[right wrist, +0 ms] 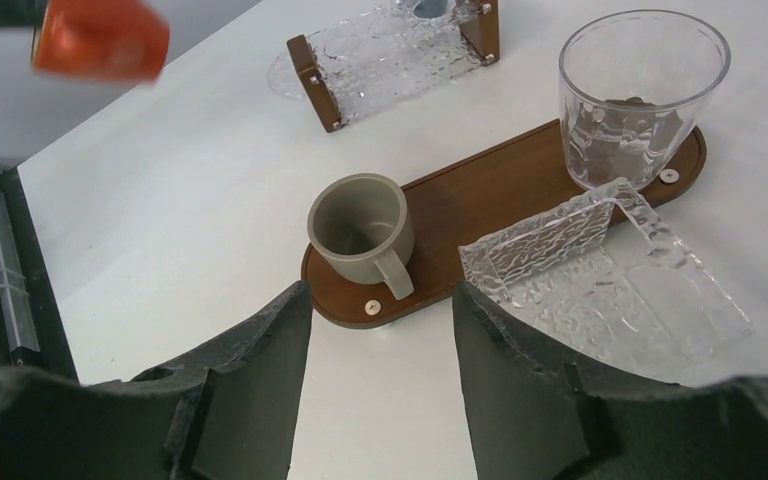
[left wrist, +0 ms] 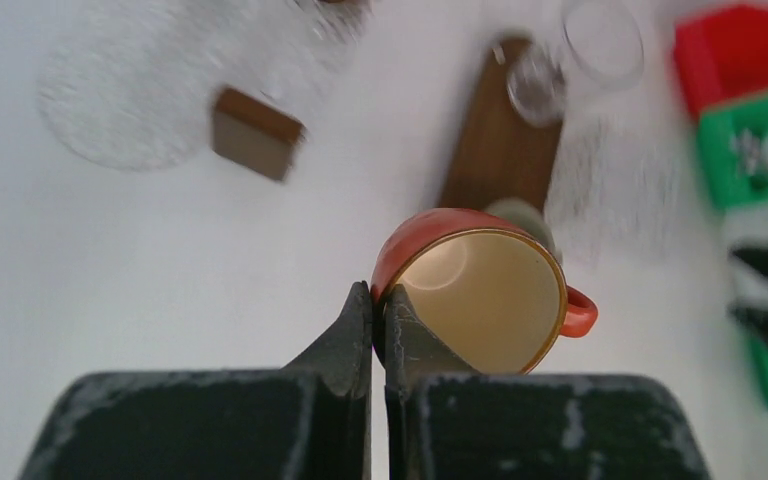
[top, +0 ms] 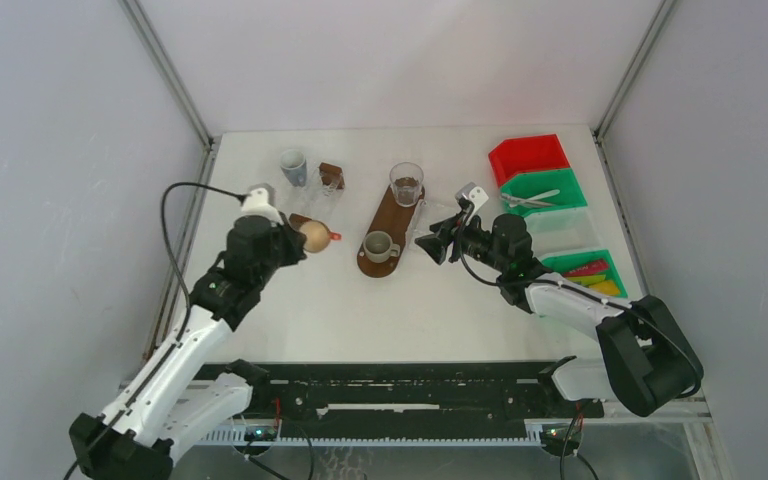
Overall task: Prepare toiletry sets of a toothbrush and toothpaste on the tray
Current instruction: Pick up the cup at the center of the board, then place the cup at the center of the board.
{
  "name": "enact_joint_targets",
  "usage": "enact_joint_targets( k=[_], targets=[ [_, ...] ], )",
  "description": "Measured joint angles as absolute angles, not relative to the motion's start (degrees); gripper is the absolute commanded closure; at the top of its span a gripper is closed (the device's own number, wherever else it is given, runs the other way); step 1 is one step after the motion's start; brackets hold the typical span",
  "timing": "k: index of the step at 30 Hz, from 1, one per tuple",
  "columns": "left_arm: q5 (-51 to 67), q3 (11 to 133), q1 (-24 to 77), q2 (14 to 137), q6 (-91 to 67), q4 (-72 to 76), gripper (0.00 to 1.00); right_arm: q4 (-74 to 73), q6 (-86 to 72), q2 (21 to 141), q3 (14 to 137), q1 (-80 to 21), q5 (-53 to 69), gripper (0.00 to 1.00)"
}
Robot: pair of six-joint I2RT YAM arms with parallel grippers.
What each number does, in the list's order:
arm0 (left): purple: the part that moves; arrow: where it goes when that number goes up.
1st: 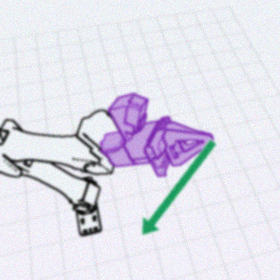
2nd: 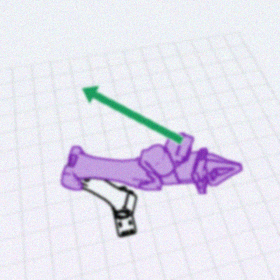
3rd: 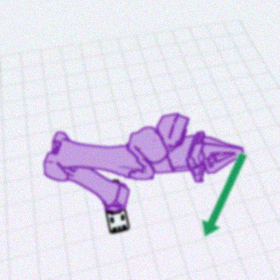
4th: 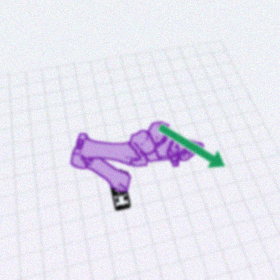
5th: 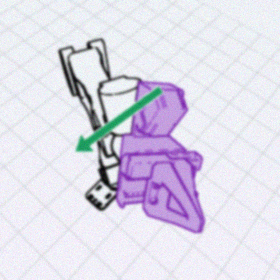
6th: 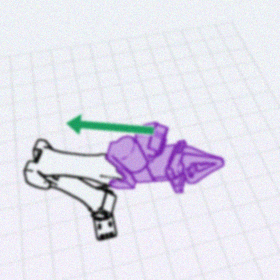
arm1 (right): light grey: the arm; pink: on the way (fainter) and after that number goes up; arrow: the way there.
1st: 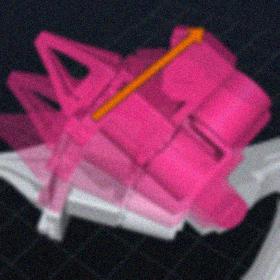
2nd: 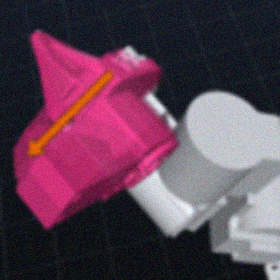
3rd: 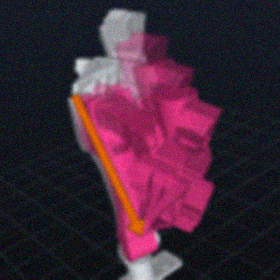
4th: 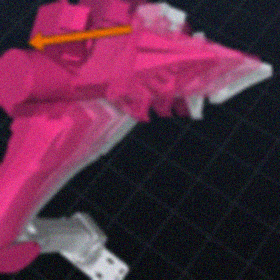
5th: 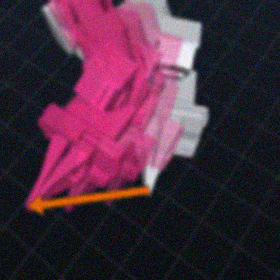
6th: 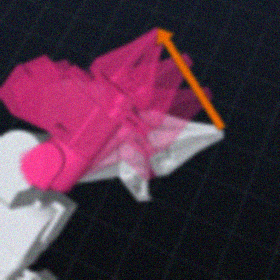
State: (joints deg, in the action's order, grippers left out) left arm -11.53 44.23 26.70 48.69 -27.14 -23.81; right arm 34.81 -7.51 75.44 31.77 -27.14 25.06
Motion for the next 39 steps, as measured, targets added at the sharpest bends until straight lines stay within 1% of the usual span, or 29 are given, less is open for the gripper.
enact_joint_targets(
  k=[3,6,11,14,20,24,30,39],
  targets=[
    [-11.4,44.2,18.1,49.1,-28.6,-18.6,1.0,35.0,-7.8,75.6,31.8,-27.1,25.4,0.38],
    [-11.9,44.5,10.9,52.9,-31.2,-13.1,1.0,35.0,-7.9,75.9,31.8,-27.1,25.7,0.38],
    [-12.4,47.9,5.1,62.8,-36.0,-9.2,1.0,35.1,-7.9,76.3,31.8,-27.1,25.9,0.38],
    [-13.2,53.7,2.4,70.7,-39.2,-10.4,1.0,35.4,-8.0,76.4,31.8,-27.1,26.1,0.38],
    [-16.9,69.2,-0.2,86.1,-43.7,-17.7,1.0,35.5,-8.1,76.7,31.8,-26.9,26.2,0.38],
    [-16.9,75.6,-1.4,93.1,-45.7,-22.2,1.0,35.9,-8.1,76.7,31.8,-26.8,26.5,0.38],
    [-16.9,79.0,-2.5,100.0,-47.6,-26.9,0.99,36.2,-8.1,76.8,31.8,-26.6,26.7,0.38],
    [-16.8,80.3,-2.7,106.4,-49.1,-32.3,0.98,36.5,-8.2,77.0,31.8,-26.6,27.0,0.38]
  ],
)
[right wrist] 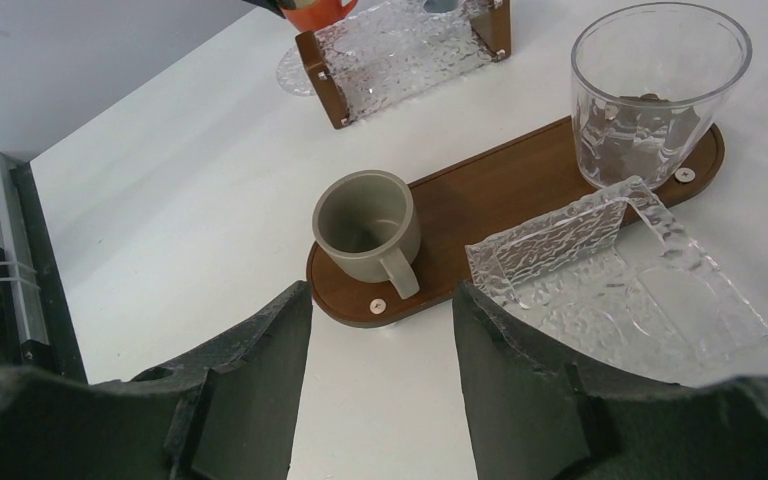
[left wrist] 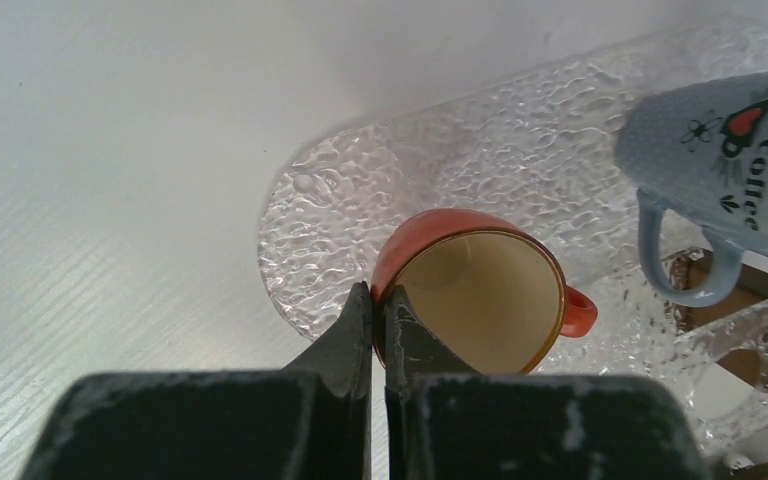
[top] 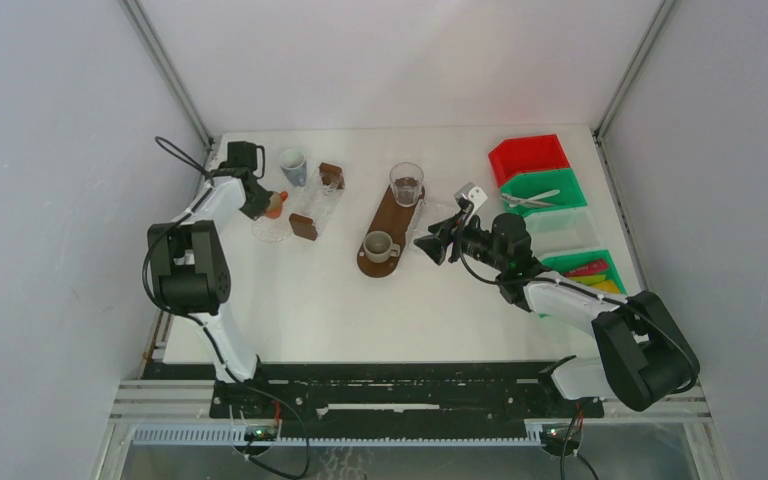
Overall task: Prepare toiletry sets of a toothbrush and toothpaste on the tray
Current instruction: Place the cup at the center of the board.
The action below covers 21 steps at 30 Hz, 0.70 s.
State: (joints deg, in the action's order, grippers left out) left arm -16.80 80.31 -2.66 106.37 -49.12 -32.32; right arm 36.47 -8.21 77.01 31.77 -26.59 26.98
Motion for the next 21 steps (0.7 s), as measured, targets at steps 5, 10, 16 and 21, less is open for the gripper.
enact_joint_targets(
  k=[5,10,16,21],
  targets=[
    [-16.8,81.6,-2.7,108.1,-49.5,-33.8,0.97,36.5,-8.3,77.1,31.8,-26.6,27.1,0.38],
    [-16.8,82.5,-2.7,108.7,-49.6,-34.1,0.94,36.6,-8.3,77.1,31.8,-26.4,27.1,0.38],
    [-17.0,82.5,-2.8,109.1,-49.6,-34.3,0.92,36.6,-8.3,77.2,31.8,-26.3,27.1,0.38],
    [-17.0,82.5,-2.8,109.6,-49.6,-34.4,0.91,36.6,-8.3,77.3,31.8,-26.3,27.2,0.38]
  ],
)
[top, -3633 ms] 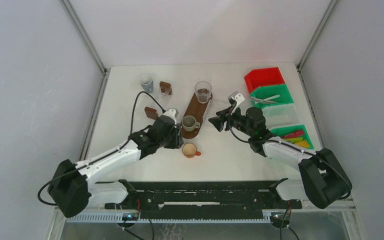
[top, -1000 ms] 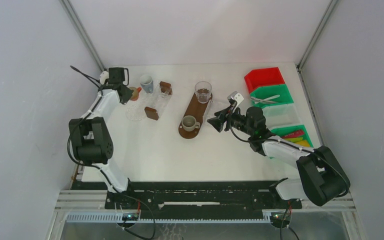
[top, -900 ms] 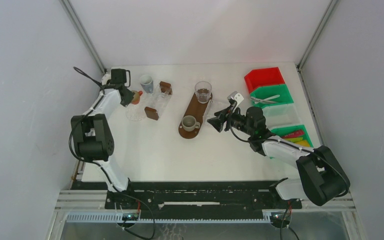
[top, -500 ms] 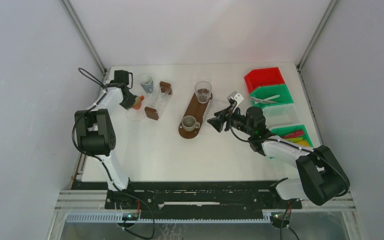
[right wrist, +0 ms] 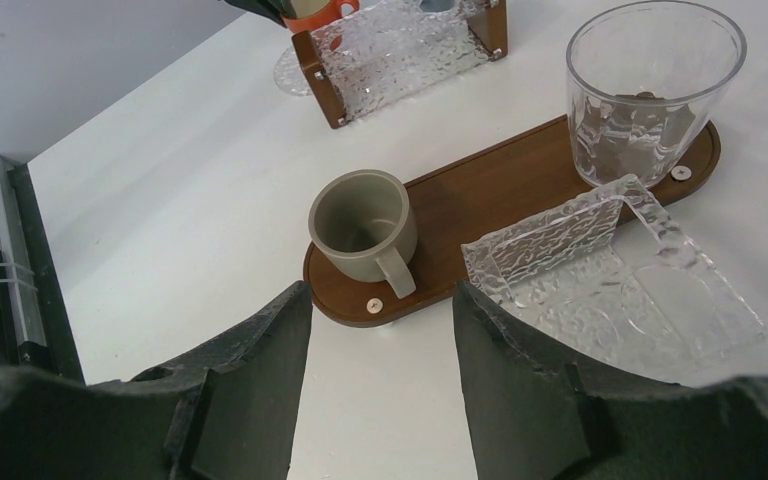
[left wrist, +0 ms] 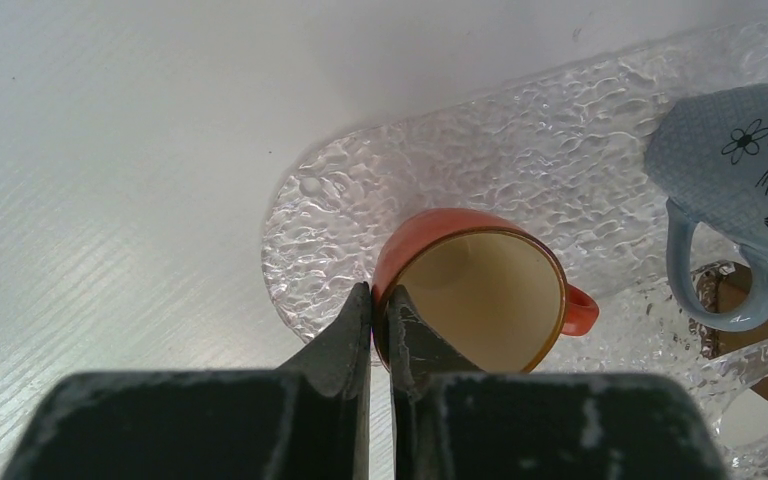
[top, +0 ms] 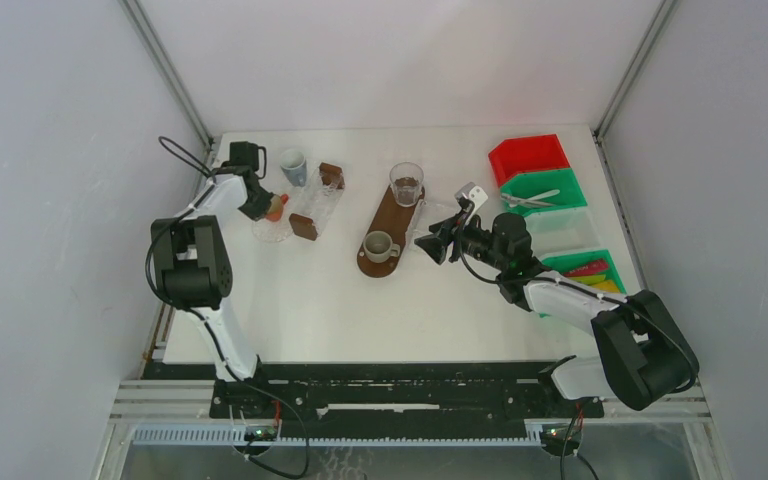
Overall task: Prepare toiletry sets of a toothbrush and toothpaste on the tray
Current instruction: Place the cup at the center of the board, then pick up the toothpaste from the storage box.
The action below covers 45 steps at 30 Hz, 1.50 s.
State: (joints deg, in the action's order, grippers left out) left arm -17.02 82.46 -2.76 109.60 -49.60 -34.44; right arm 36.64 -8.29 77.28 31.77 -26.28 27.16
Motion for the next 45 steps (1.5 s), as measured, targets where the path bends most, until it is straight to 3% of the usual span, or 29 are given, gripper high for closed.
enact_joint_targets(
  k=[4,11,18,29,37,45],
  targets=[
    [-17.0,82.5,-2.8,109.6,-49.6,-34.6,0.86,36.6,-8.3,77.3,31.8,-26.3,27.2,0.38],
    [-17.4,82.5,-3.2,109.6,-50.2,-34.6,0.69,36.6,-8.3,77.3,31.8,-26.3,27.2,0.38],
    [-17.6,82.4,-3.4,109.1,-50.7,-34.7,0.44,36.6,-8.3,77.3,31.8,-26.2,27.4,0.38],
    [-16.9,76.1,-3.4,90.6,-51.0,-32.2,0.39,36.7,-8.3,77.3,31.7,-26.0,27.6,0.38],
    [-5.4,63.6,-2.1,73.0,-47.0,-20.0,0.29,36.1,-8.3,76.4,30.6,-26.0,27.8,0.38],
    [3.9,60.9,12.0,63.6,-33.7,-4.4,0.15,29.1,-7.8,66.3,30.6,-26.7,25.4,0.37]
  ],
)
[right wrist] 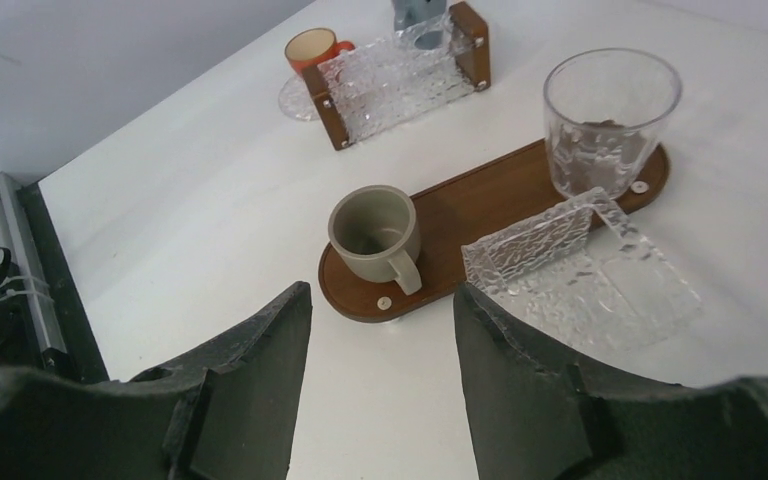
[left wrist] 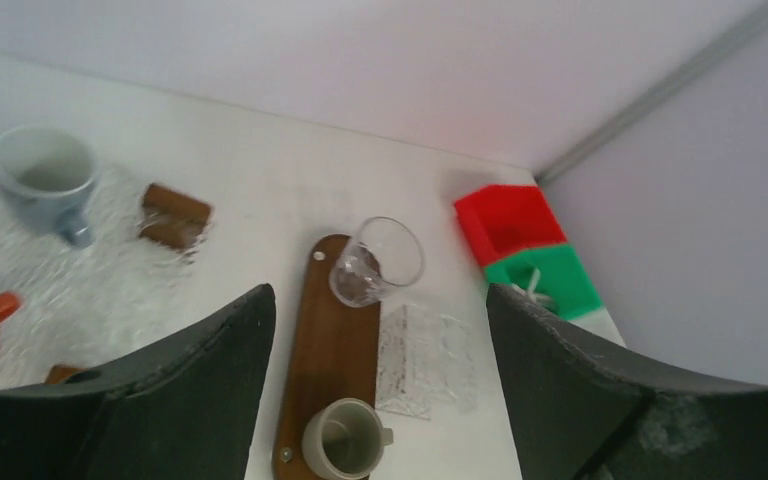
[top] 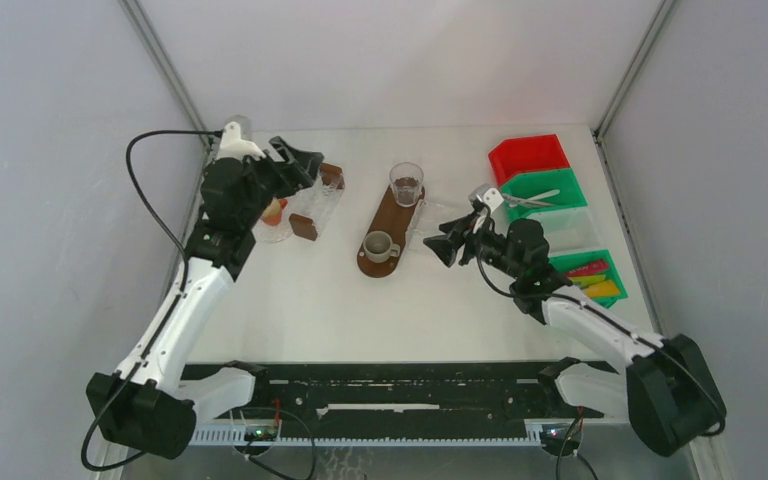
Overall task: Prepare toiletry sets of a toothbrush and toothpaste on the tray
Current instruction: Pick up the toothpaste from the storage box.
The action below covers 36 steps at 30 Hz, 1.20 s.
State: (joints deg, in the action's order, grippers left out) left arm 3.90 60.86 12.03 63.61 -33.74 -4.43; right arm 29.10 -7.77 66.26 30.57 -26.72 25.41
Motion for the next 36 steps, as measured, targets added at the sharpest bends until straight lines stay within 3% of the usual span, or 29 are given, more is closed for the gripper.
enact_joint_targets(
  k=[2,5,7,12,21,36],
  targets=[
    [5.6,59.6,15.0,62.5,-30.4,-0.5,0.12,25.6,-7.2,62.6,30.6,-26.9,23.5,0.33],
    [7.8,58.8,18.8,62.3,-25.4,4.2,0.11,18.2,-6.0,56.5,31.4,-27.0,20.1,0.16],
    [10.3,58.9,20.8,63.0,-22.7,7.4,0.11,14.3,-5.5,54.2,32.9,-26.5,18.9,0.1],
    [15.8,59.6,24.6,66.8,-16.6,12.9,0.12,4.4,-4.4,53.6,39.6,-21.8,19.6,0.11],
    [17.2,73.7,36.4,70.9,1.4,3.5,0.14,-4.0,-7.0,55.4,43.7,-7.9,19.4,0.14],
    [12.2,75.0,43.1,70.1,8.0,-6.1,0.11,-15.2,-10.7,53.3,46.7,-4.6,13.9,0.16]
  ],
)
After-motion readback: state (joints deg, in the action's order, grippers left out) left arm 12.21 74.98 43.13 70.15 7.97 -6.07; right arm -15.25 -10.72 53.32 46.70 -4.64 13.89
